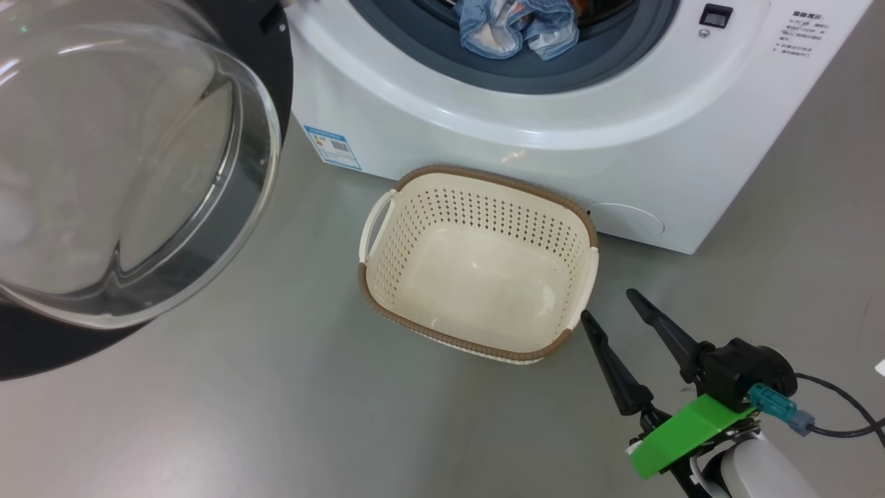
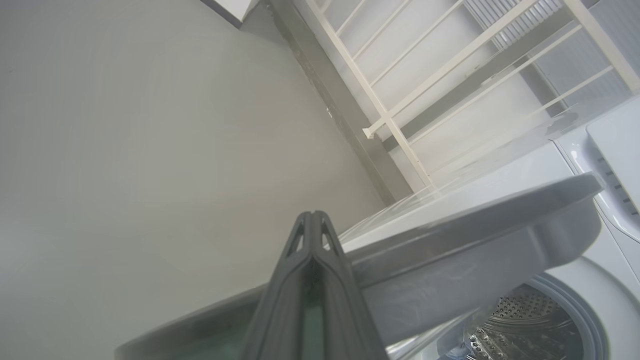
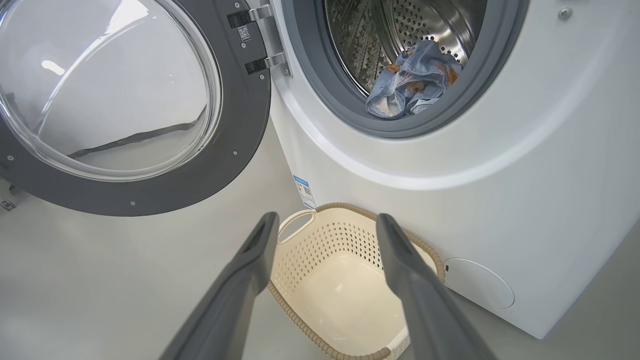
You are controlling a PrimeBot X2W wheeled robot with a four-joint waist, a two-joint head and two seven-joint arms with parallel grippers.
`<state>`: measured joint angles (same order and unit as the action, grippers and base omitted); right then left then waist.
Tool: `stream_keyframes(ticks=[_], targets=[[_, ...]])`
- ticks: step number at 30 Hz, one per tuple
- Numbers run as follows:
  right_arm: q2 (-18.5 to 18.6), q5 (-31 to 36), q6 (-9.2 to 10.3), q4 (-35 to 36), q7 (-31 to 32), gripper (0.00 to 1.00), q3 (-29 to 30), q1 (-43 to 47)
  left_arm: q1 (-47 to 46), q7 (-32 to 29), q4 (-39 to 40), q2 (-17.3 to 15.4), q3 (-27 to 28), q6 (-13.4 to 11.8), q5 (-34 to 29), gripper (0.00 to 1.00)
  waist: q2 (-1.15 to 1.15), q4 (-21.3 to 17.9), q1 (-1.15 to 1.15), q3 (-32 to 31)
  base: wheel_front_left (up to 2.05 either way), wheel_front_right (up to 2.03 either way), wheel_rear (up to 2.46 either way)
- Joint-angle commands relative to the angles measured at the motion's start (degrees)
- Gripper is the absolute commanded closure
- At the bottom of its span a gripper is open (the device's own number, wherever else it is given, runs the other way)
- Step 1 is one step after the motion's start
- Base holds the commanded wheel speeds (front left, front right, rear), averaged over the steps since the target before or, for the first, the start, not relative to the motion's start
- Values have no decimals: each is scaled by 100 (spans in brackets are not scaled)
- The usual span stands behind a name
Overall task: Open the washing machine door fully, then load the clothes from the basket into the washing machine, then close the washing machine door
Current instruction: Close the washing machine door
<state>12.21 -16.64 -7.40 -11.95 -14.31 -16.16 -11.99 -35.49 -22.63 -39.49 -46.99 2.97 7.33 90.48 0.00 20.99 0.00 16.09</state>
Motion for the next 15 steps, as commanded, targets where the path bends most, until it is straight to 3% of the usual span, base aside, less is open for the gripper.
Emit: stream_keyframes(ticks=[1, 15], targets=[[-36, 51, -9, 134, -69, 0, -119, -86, -153, -182, 97, -329, 115, 15, 50, 100, 0, -1, 0, 1, 0, 0, 0], [-88, 58, -9, 126, -69, 0, -66, -85, -51, -964, 291, -262, 88, 15, 242, 100, 0, 21, 0, -39, 0, 0, 0]])
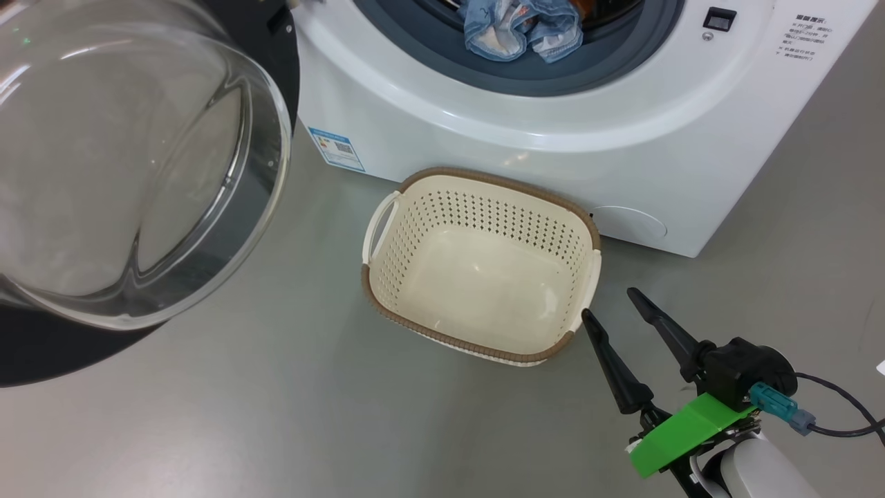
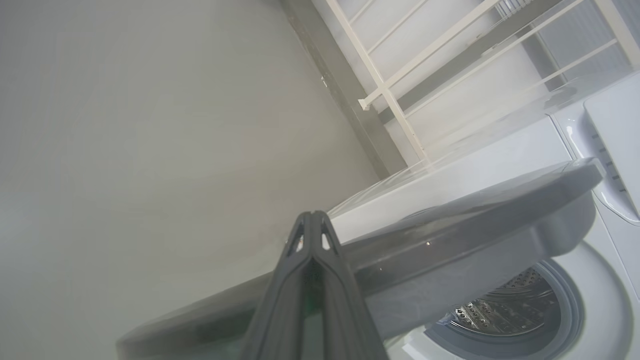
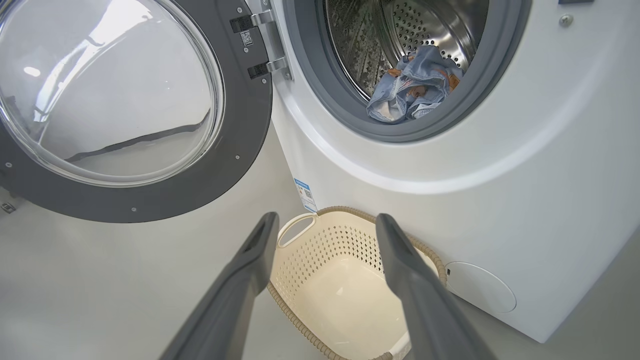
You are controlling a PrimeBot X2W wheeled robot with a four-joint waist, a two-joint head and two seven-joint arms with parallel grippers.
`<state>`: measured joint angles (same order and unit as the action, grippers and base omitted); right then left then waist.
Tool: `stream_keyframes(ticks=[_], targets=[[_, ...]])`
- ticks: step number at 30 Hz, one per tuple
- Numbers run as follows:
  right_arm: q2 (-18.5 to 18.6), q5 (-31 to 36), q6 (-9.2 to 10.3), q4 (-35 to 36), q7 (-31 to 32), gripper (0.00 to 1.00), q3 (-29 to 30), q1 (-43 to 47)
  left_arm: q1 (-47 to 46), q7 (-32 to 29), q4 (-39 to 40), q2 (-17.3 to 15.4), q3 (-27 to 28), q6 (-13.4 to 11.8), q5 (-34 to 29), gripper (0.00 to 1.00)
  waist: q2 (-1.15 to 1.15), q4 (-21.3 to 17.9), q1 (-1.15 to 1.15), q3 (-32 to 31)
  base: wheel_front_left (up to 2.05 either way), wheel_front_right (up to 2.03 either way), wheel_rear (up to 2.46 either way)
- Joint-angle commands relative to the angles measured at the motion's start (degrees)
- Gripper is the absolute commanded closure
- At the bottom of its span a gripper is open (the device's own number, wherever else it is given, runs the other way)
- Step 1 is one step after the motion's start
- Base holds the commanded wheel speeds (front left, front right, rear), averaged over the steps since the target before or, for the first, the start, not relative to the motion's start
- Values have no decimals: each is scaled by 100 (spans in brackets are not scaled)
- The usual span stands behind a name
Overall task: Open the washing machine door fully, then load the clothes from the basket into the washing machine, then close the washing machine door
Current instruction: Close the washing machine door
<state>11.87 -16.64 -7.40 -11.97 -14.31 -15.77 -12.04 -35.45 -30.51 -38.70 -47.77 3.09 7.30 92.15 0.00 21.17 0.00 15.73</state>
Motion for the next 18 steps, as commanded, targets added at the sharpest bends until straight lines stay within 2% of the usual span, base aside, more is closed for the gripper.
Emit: stream_keyframes(ticks=[1, 18], targets=[[-57, 57, -9, 128, -69, 0, -100, -80, -42, -230, 246, -172, 83, 19, 92, 100, 0, 6, 0, -10, 0, 0, 0], [-128, -19, -9, 107, -69, 0, -31, 28, 240, -1066, 1028, -13, 182, 19, 152, 100, 0, 67, 0, -315, 0, 0, 0]])
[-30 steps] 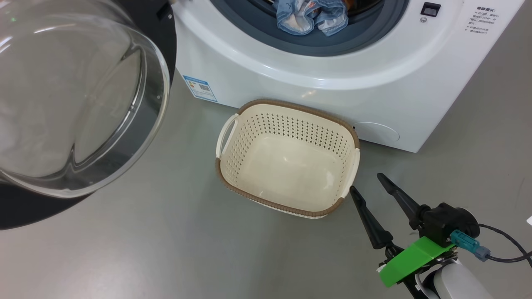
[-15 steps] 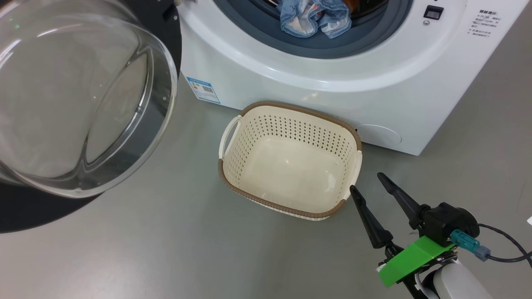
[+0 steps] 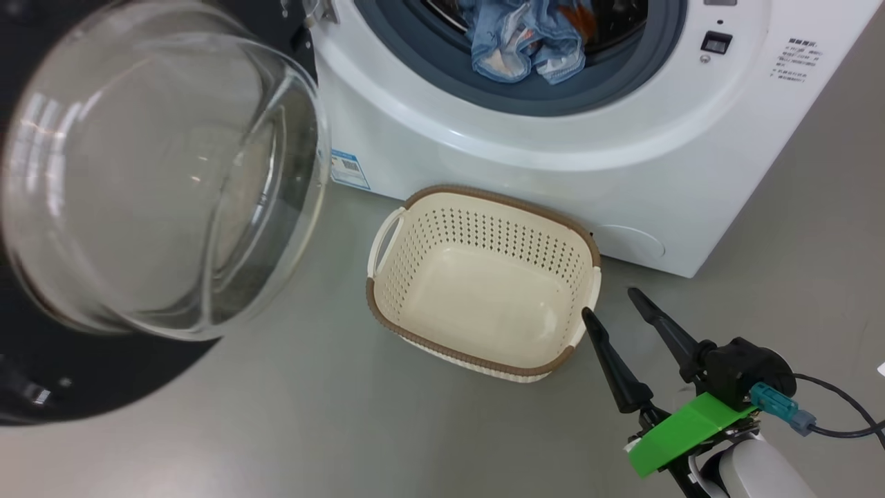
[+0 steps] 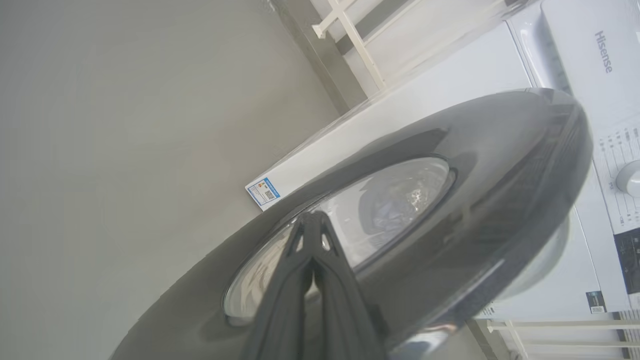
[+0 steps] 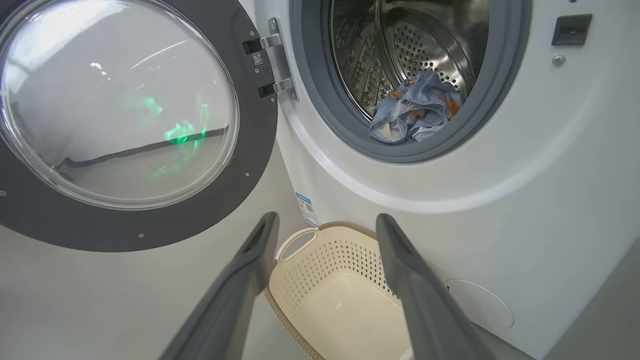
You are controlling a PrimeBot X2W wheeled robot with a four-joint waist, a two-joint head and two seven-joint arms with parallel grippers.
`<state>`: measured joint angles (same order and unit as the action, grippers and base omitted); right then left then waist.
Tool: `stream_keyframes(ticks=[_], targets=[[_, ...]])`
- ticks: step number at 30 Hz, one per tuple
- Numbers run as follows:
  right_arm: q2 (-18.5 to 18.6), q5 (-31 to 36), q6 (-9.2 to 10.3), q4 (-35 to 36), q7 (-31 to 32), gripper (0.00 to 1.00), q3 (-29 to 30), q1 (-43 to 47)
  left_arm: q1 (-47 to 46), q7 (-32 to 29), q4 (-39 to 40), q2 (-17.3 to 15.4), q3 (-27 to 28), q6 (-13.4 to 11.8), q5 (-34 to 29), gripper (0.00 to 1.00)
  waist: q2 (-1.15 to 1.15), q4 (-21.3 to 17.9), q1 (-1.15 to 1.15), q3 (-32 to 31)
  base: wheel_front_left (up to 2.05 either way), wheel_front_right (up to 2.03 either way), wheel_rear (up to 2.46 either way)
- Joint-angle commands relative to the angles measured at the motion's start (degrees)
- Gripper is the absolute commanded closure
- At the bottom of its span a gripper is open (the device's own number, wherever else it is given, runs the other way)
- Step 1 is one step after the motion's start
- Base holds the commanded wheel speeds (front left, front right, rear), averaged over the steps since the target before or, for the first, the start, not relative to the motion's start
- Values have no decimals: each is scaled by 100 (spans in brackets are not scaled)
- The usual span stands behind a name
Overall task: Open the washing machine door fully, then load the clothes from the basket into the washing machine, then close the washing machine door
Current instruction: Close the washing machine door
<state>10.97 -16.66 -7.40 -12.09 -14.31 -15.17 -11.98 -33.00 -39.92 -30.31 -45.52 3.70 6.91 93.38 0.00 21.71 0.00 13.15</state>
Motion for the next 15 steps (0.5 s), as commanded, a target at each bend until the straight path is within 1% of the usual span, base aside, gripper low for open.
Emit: stream_keyframes(ticks=[1, 7, 9, 11, 15], targets=[[-46, -23, -9, 117, -69, 0, -83, 37, 9, -174, 228, -238, 122, 58, 19, 100, 0, 16, 0, -86, 0, 0, 0], [-107, -55, -9, 115, -69, 0, -56, 131, 102, -541, 595, -218, 134, 58, 35, 100, 0, 16, 0, -276, 0, 0, 0], [-126, -79, -9, 137, -69, 0, -34, 208, 178, -769, 832, -189, 159, 58, 94, 100, 0, -2, 0, -366, 0, 0, 0], [-132, -86, -9, 143, -69, 0, -27, 237, 212, -837, 915, -178, 167, 58, 104, 100, 0, -13, 0, -396, 0, 0, 0], [-142, -105, -9, 180, -69, 0, 53, 377, 359, -1101, 1320, -73, 147, 58, 116, 100, 0, -43, 0, -512, 0, 0, 0]])
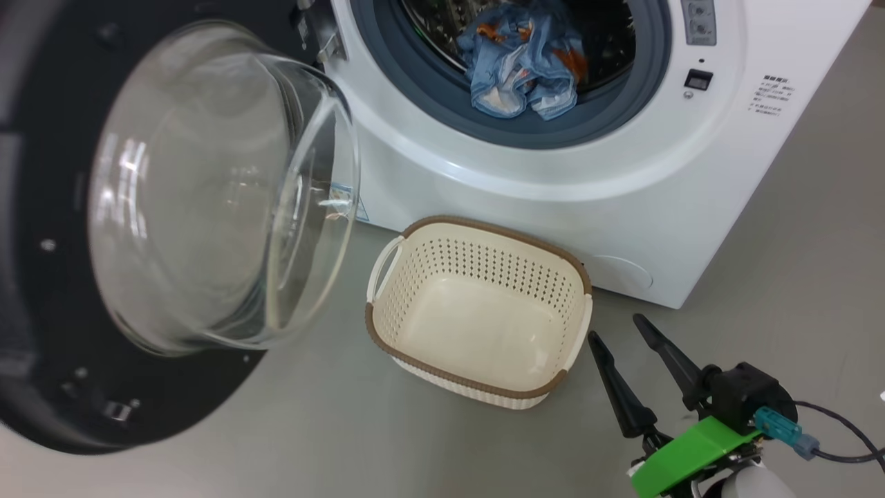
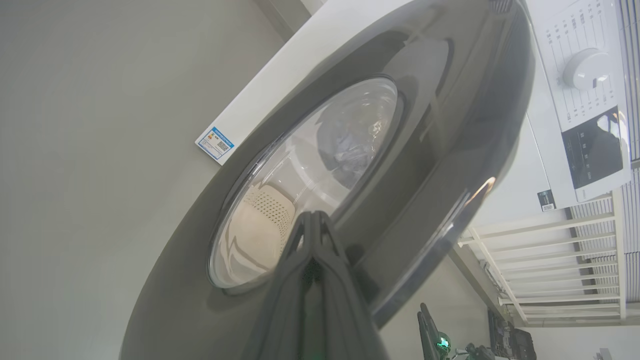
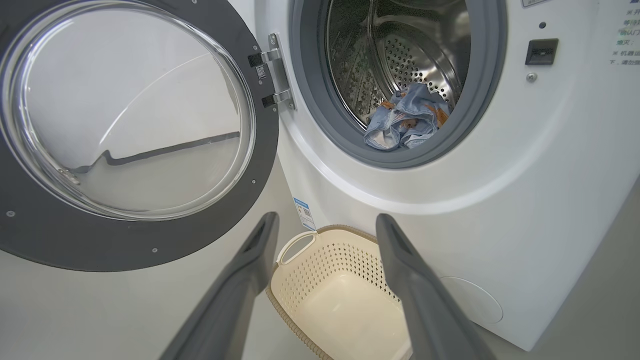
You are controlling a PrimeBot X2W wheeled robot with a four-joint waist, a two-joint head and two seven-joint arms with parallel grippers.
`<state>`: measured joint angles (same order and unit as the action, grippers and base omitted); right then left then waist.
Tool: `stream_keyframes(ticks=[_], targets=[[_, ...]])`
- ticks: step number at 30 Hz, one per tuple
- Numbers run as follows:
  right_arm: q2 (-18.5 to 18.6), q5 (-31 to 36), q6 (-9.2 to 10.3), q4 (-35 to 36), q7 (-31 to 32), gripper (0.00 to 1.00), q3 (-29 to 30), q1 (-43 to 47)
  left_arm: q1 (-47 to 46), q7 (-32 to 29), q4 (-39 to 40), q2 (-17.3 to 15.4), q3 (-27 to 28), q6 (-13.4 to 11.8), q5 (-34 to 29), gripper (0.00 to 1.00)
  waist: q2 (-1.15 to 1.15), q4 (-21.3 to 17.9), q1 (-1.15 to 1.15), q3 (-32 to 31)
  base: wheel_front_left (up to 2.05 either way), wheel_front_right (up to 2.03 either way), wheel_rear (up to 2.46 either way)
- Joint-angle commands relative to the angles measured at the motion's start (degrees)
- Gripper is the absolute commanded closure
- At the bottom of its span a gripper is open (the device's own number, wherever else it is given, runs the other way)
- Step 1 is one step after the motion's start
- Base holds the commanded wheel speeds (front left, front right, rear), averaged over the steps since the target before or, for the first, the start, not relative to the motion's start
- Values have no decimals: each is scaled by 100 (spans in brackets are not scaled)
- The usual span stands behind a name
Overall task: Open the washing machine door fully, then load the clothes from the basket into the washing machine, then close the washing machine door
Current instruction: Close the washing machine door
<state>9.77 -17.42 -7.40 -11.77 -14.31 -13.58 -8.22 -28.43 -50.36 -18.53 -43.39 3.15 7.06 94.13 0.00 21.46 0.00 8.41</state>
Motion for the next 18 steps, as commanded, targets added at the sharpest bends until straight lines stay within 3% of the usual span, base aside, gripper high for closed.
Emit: stream_keyframes(ticks=[1, 18], targets=[[-22, -29, -9, 148, -69, 0, -105, 2, -98, -58, 142, -286, 202, 43, 41, 100, 0, -18, 0, -38, 0, 0, 0], [-69, -23, -9, 283, -69, 0, 163, 322, 85, -887, 1592, 477, 13, 43, 91, 100, 0, -577, 0, -246, 0, 0, 0]])
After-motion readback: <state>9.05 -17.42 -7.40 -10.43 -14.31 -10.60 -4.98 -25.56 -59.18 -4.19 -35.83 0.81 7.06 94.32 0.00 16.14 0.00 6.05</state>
